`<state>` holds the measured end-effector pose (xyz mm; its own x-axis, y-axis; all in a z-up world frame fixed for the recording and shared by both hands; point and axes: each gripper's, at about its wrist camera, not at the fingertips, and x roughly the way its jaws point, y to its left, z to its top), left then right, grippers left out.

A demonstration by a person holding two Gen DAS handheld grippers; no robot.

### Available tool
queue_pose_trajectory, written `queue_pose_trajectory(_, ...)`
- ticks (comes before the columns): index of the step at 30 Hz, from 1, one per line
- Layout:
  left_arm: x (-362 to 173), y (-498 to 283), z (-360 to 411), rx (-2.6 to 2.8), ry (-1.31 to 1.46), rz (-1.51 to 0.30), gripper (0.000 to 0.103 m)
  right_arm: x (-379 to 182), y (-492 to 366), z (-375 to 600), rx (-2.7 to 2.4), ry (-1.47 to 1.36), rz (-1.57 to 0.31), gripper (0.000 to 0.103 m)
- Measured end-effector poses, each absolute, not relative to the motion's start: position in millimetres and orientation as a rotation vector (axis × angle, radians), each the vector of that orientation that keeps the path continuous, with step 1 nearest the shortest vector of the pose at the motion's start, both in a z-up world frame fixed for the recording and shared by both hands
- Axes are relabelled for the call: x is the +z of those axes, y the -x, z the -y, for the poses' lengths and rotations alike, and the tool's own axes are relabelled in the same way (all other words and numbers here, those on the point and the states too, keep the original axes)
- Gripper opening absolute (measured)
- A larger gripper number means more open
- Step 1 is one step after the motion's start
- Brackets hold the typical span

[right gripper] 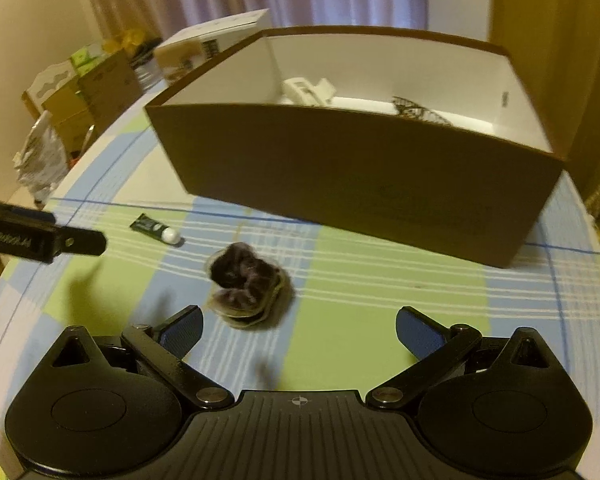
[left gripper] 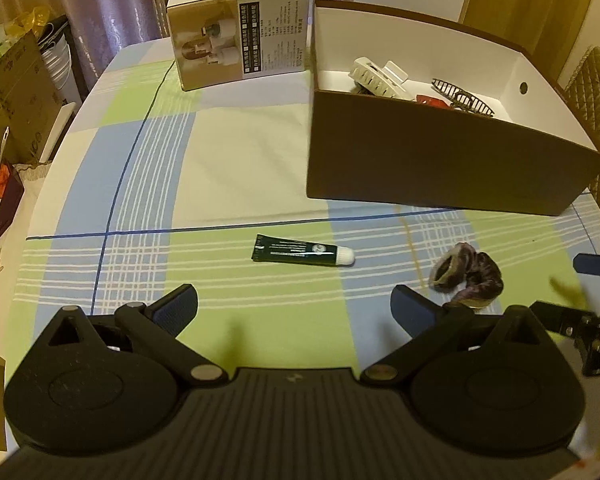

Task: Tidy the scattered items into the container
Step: 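Grasp the brown scrunchie with right tool while left tool grasps the green tube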

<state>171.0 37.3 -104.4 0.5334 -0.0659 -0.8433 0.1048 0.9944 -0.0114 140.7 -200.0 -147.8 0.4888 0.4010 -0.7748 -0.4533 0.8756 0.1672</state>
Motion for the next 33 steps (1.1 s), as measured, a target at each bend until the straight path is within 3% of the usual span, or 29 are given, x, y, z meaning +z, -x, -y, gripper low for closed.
queue_pose_trajectory(5, -112, -179, -46, -0.102, -0.032, -1.019, 0.101, -157, -140, 186, 0.558, 0.089, -0.923, 0.098)
queue_pose_trajectory(8, -119, -185, -50, -0.099, -0.035, -1.03, 0.101, -162, -141, 177, 0.574, 0.11, -0.925, 0.088)
queue_pose_trajectory(12, -125, -190, -53, -0.096, -0.03, -1.042, 0.101, -167, -146, 164, 0.575, 0.125, -0.916, 0.068)
queue_pose_trajectory(17, -130, -195, -55, -0.102, -0.035, -1.055, 0.101, -176, -152, 153, 0.566, 0.147, -0.919, 0.055)
queue_pose_trajectory(19, -131, -197, -55, -0.111, -0.04, -1.056, 0.101, -179, -154, 155, 0.565, 0.14, -0.933, 0.038)
queue_pose_trajectory(22, -133, -200, -54, -0.126, -0.046, -1.054, 0.101, -178, -153, 162, 0.562, 0.116, -0.938, 0.026)
queue_pose_trajectory(33, -150, -219, -43, -0.246, -0.06, -1.022, 0.101, -170, -156, 198, 0.461, 0.088, -0.948, 0.024)
